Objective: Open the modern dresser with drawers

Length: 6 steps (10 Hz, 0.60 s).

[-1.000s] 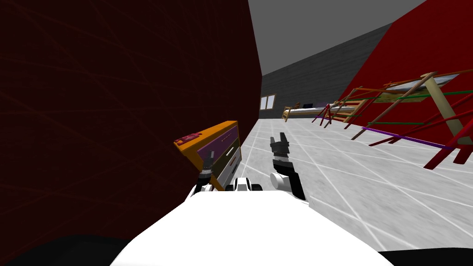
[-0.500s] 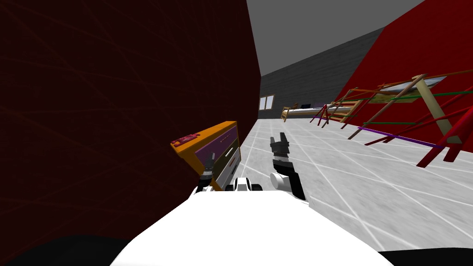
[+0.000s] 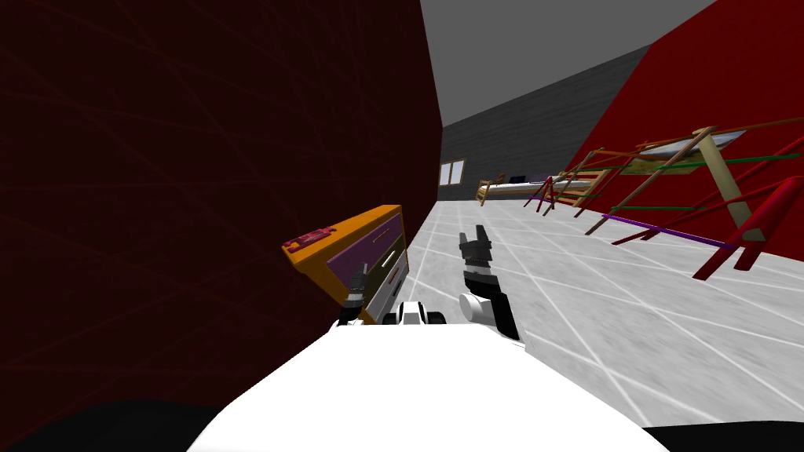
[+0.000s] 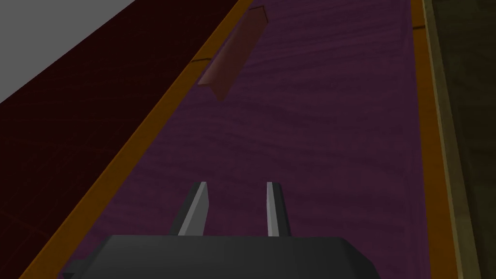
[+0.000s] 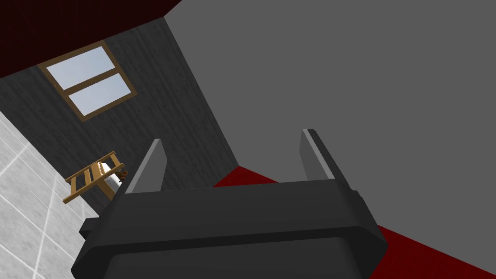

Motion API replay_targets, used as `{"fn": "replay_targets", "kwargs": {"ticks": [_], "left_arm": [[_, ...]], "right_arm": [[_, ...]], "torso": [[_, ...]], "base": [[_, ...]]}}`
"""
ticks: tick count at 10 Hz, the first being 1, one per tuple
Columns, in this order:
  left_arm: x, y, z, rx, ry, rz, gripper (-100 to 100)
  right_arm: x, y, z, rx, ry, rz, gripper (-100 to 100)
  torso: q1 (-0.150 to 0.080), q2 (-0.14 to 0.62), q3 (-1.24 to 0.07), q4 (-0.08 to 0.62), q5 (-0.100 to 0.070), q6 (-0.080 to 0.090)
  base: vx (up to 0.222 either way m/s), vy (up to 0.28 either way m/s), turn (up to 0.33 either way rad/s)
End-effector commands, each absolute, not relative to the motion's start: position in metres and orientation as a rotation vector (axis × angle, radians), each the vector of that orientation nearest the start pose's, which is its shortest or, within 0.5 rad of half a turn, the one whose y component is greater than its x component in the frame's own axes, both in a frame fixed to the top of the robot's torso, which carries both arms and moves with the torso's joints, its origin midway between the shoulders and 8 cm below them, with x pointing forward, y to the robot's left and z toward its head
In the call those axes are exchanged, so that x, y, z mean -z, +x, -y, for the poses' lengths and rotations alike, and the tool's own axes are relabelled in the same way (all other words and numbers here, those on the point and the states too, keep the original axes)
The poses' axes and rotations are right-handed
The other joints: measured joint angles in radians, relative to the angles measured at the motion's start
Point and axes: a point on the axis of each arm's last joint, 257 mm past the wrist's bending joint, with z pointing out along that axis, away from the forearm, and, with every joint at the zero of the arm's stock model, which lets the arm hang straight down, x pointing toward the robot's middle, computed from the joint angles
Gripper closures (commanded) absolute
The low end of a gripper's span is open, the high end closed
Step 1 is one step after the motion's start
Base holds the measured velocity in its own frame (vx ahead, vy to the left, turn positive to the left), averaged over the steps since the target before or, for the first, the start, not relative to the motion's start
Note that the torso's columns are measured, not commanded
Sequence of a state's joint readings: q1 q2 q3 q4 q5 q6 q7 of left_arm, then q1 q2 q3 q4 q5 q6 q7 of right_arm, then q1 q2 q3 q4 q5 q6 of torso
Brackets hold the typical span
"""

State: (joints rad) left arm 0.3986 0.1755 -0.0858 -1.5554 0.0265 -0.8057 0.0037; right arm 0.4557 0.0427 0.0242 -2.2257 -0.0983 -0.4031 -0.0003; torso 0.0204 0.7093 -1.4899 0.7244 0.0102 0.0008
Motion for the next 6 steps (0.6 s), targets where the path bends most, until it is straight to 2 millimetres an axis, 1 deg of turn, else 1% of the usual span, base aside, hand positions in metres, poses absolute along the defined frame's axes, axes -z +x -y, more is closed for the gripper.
{"fn": "replay_targets", "kwargs": {"ticks": [1, 3, 4, 6], "left_arm": [[0.245, 0.382, -0.272, 1.268, -0.871, -1.035, -100], [0.246, 0.382, -0.272, 1.267, -0.873, -1.037, -100], [0.260, 0.380, -0.270, 1.261, -0.894, -1.054, -100], [0.274, 0.378, -0.269, 1.255, -0.914, -1.071, -100]], "right_arm": [[0.005, 0.373, 0.284, -1.382, 0.843, -0.593, 0], [0.005, 0.373, 0.284, -1.382, 0.843, -0.593, 0], [0.005, 0.373, 0.284, -1.382, 0.843, -0.593, 0], [0.005, 0.373, 0.284, -1.382, 0.843, -0.593, 0]], "torso": [[0.002, -0.001, 0.000, -0.001, 0.001, -0.001], [-0.003, 0.003, 0.001, 0.001, -0.002, 0.000], [-0.001, 0.001, 0.001, 0.001, -0.001, 0.001], [-0.004, 0.004, 0.002, 0.003, -0.002, -0.001]], "base": [[0.031, -0.009, -0.053], [0.012, -0.006, -0.001], [0.019, -0.002, -0.058], [0.021, -0.006, -0.023]]}}
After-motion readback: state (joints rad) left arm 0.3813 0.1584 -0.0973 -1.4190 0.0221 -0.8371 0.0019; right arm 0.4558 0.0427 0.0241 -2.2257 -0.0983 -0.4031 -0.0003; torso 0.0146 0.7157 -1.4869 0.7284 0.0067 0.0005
